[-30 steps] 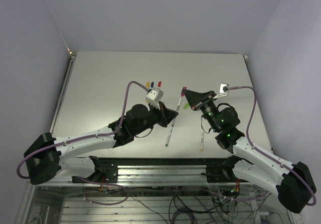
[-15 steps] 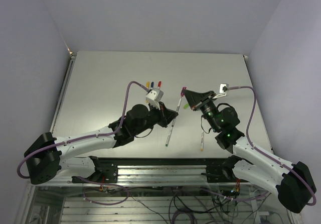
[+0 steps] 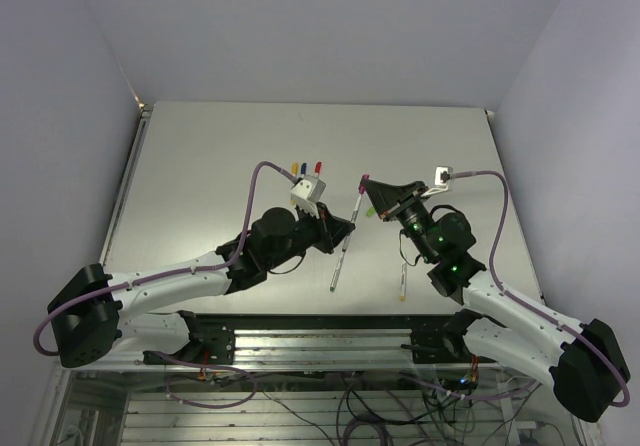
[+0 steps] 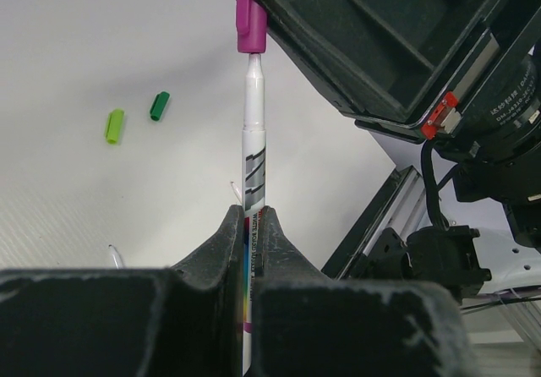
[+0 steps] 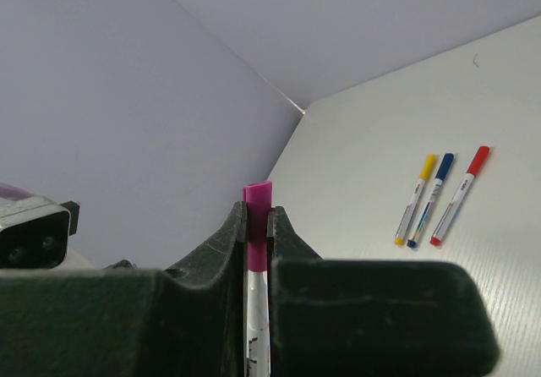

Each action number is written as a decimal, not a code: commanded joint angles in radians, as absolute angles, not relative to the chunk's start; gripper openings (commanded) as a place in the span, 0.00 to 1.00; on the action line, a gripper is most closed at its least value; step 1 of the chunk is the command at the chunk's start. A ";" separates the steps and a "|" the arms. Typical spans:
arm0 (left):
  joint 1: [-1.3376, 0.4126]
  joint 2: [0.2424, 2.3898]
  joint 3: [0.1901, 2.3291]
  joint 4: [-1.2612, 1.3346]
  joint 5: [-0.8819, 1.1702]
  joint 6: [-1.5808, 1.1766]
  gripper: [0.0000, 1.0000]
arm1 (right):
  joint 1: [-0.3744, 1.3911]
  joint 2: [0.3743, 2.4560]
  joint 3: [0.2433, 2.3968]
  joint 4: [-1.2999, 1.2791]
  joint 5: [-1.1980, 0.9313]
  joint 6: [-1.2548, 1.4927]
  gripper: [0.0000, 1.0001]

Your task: Insert the pens into the pen caps

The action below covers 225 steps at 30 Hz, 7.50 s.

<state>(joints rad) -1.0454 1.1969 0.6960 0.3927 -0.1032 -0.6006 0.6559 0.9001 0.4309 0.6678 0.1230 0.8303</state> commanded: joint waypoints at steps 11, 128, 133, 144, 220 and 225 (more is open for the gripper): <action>-1.049 1.196 0.696 0.460 -0.140 -0.602 0.07 | 0.666 0.888 0.419 0.620 0.062 0.820 0.00; -0.649 2.053 1.538 -0.110 -0.185 -0.415 0.41 | 0.839 0.831 0.608 -0.285 0.718 0.822 0.36; -0.653 1.923 1.432 -0.059 -0.124 -0.434 0.43 | 0.839 0.855 0.627 -0.321 0.750 0.867 0.37; -0.735 1.572 0.979 0.078 -0.099 -0.490 0.46 | 0.617 1.041 0.713 -0.472 0.681 0.948 0.47; -1.144 1.839 0.991 -0.326 -0.287 -0.540 0.07 | 0.341 1.486 0.836 -0.214 0.373 0.750 0.37; -1.143 1.809 0.952 -0.310 -0.275 -0.550 0.07 | 0.342 1.533 0.874 -0.239 0.373 0.770 0.41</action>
<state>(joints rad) -1.1408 1.7855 1.0180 -0.2829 -0.3508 -0.5316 0.3477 1.5009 0.8253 -0.2298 0.3801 0.7509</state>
